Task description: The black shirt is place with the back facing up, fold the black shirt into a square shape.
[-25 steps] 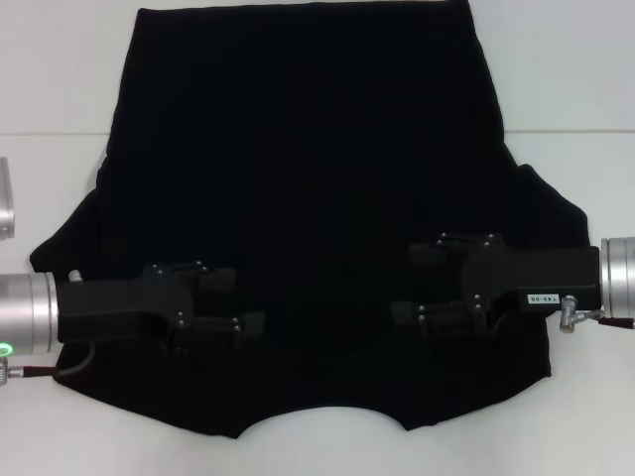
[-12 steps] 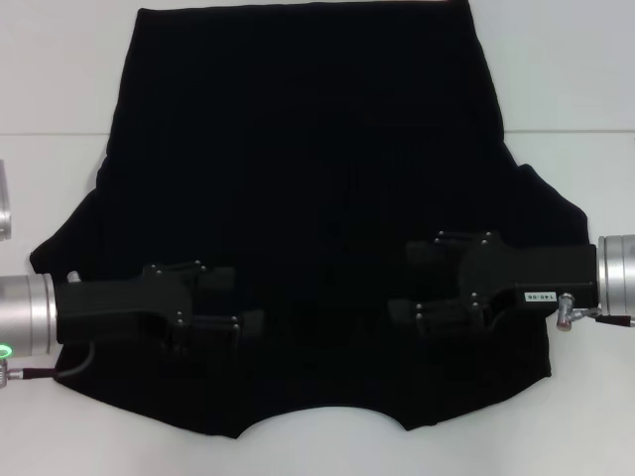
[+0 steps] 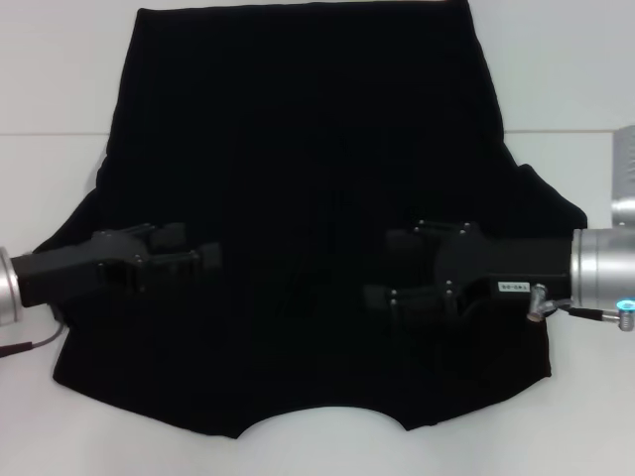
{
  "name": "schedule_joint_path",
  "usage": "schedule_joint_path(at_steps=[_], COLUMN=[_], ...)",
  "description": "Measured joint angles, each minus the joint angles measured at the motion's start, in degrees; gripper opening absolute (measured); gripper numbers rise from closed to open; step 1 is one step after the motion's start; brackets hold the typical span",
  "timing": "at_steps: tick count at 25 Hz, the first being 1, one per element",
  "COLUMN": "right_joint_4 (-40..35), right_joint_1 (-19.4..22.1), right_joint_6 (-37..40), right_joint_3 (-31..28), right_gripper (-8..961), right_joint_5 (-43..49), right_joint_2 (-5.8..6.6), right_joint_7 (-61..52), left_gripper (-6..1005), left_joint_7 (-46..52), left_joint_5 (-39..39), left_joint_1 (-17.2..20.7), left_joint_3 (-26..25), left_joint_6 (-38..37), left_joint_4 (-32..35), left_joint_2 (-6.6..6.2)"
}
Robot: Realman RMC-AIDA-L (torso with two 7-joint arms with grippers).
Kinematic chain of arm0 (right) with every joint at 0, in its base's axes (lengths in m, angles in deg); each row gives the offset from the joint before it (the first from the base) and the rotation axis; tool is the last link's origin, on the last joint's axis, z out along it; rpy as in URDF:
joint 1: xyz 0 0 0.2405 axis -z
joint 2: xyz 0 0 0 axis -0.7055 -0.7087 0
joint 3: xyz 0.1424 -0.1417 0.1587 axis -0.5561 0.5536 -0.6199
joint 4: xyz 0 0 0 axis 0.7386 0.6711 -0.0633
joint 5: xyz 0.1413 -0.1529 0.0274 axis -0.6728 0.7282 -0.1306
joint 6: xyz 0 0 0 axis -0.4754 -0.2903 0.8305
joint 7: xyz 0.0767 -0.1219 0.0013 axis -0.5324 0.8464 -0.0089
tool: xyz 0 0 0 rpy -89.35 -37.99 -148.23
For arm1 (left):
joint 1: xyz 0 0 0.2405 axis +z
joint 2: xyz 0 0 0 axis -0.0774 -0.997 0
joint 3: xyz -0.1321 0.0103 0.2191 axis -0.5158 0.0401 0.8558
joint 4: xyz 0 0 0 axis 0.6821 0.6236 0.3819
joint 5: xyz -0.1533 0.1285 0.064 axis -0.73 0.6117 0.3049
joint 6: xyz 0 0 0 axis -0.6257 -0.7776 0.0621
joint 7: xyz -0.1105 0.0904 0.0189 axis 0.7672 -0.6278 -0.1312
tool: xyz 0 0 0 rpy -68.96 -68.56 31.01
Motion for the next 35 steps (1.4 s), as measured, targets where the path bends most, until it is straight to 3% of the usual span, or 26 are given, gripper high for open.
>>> schedule_joint_path(at_steps=[6, 18, 35], right_joint_4=[1.5, 3.58, 3.8], right_joint_1=[-1.76, -2.55, -2.48], right_joint_6=[-2.0, -2.61, -2.69], right_joint_3=[-0.2, -0.18, -0.03], right_gripper=[916, 915, 915], right_joint_5=[-0.14, -3.39, -3.69], right_joint_2=[-0.86, -0.94, -0.94], right_joint_7=[0.15, 0.21, 0.07], left_gripper=[871, 872, 872], left_joint_7=[7.51, 20.48, 27.06], left_joint_5=[1.17, 6.95, 10.13], left_joint_1=[1.25, 1.56, 1.31], left_joint_3=[-0.32, -0.18, 1.11], left_joint_6=[8.71, 22.96, 31.92], left_joint_4=[2.37, 5.39, 5.04], left_joint_2=[-0.44, -0.78, -0.24])
